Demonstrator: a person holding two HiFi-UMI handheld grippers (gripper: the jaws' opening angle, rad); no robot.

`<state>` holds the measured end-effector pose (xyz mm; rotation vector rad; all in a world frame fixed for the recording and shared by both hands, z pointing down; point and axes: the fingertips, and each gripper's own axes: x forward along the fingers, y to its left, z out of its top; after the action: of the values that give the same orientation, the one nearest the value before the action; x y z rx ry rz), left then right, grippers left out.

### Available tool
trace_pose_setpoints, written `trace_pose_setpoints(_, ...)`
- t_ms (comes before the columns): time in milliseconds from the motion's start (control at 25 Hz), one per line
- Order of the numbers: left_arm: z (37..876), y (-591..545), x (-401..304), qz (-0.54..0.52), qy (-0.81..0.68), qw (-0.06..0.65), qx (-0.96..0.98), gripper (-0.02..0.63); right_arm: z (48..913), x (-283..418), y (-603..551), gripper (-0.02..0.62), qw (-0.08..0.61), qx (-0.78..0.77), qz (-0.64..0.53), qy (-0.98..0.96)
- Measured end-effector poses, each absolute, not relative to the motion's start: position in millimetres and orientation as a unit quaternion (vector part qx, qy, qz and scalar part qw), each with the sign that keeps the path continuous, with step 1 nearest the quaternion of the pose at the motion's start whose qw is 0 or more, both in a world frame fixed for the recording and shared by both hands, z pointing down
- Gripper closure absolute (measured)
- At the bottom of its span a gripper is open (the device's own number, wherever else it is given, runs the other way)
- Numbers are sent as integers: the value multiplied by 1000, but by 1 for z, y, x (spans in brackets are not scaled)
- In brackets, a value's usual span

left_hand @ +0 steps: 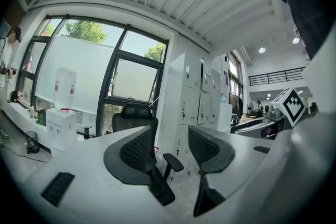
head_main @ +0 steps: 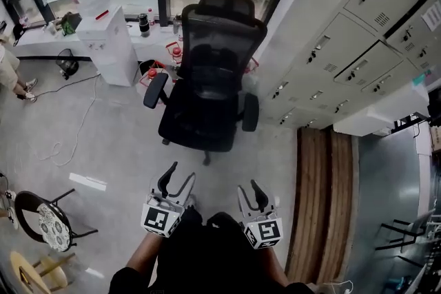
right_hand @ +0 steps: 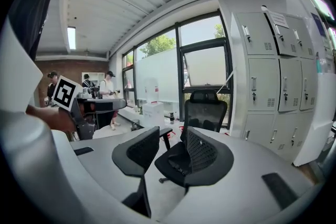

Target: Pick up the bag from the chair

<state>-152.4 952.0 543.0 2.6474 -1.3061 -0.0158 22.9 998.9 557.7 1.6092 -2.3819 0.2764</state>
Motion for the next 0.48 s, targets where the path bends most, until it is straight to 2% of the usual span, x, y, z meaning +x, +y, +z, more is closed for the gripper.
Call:
trace_pose_setpoints(280,570,896,-141,4,-440,137,888,407,578,29,934,454,142,550,116,-814)
trace_pose_setpoints(480,577,852,-128,22,-453,132,881,407,590,41,881,446,141,530,121,-828)
